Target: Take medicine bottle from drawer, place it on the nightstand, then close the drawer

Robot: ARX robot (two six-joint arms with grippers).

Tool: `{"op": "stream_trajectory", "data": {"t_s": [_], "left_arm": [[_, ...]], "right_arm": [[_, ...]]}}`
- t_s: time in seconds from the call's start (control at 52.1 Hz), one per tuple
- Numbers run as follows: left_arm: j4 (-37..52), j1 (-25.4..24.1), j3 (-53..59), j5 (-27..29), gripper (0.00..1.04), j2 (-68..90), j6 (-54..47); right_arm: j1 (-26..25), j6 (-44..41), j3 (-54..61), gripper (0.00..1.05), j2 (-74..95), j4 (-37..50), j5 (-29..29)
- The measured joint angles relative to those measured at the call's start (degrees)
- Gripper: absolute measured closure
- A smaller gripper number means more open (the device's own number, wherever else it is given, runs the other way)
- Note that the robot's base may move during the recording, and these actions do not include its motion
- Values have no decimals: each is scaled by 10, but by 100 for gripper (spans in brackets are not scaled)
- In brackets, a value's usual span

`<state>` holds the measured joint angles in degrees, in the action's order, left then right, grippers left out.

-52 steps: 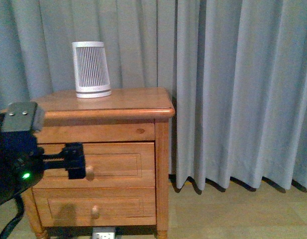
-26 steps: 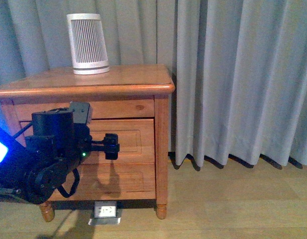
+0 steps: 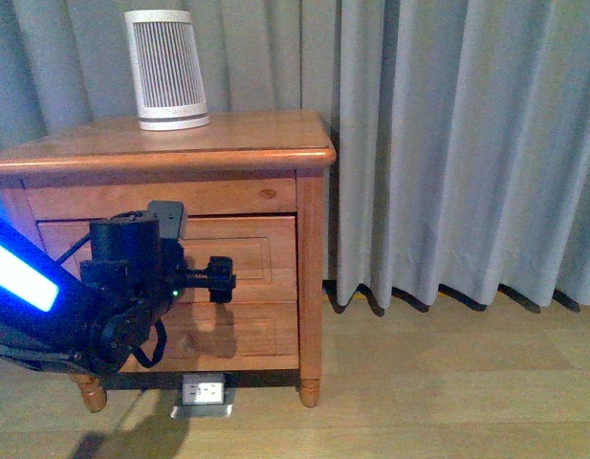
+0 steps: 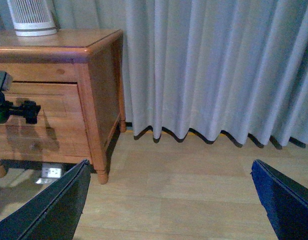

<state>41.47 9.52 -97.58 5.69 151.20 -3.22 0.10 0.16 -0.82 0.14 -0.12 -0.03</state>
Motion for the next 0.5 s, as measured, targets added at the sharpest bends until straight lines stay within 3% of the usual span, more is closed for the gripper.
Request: {"op": "stream_trajectory", "data": {"t_s": [0.499], "left_arm": [[-12,-21,-23,1,7,19,-2]], "right_arm": [[0,0,0,7,0,0,0]]}}
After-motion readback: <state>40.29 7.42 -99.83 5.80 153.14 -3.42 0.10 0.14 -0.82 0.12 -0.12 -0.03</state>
